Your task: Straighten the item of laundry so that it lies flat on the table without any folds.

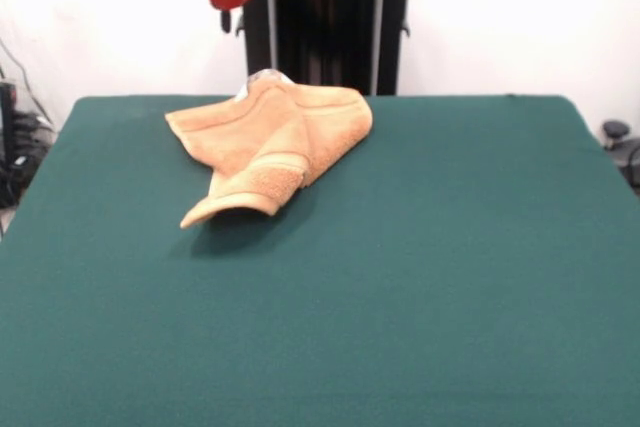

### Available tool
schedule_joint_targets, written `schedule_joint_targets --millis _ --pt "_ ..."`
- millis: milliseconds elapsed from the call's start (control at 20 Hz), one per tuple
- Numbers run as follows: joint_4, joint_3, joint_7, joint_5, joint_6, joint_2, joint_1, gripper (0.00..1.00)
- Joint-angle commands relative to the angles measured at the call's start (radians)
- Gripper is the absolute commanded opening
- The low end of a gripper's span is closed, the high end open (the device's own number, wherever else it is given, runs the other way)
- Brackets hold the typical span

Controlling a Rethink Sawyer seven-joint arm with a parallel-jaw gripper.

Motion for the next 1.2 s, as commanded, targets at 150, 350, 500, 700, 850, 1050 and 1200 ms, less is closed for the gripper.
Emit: schedule_joint_targets --millis 150,350,500,700,850,1050,1200 --pt "0.013 0.215 -0.027 -0.04 -0.274 -0.062 -0.029 1.0" --pt "0.09 0.253 -0.009 -0.036 -0.324 -0.109 -0.068 1.0" --pt "0.159 0.298 0.013 -0.021 -0.372 -0.139 -0.111 1.0" --pt "0.19 0.308 0.043 -0.012 -0.359 -0.163 -0.109 1.0" --pt "0.199 0.313 0.072 0.009 -0.343 -0.159 -0.1 1.0" --pt "0.251 0.372 0.119 0.118 -0.245 -0.159 -0.147 1.0" --pt "0.26 0.388 0.103 0.127 -0.257 -0.153 -0.164 1.0"
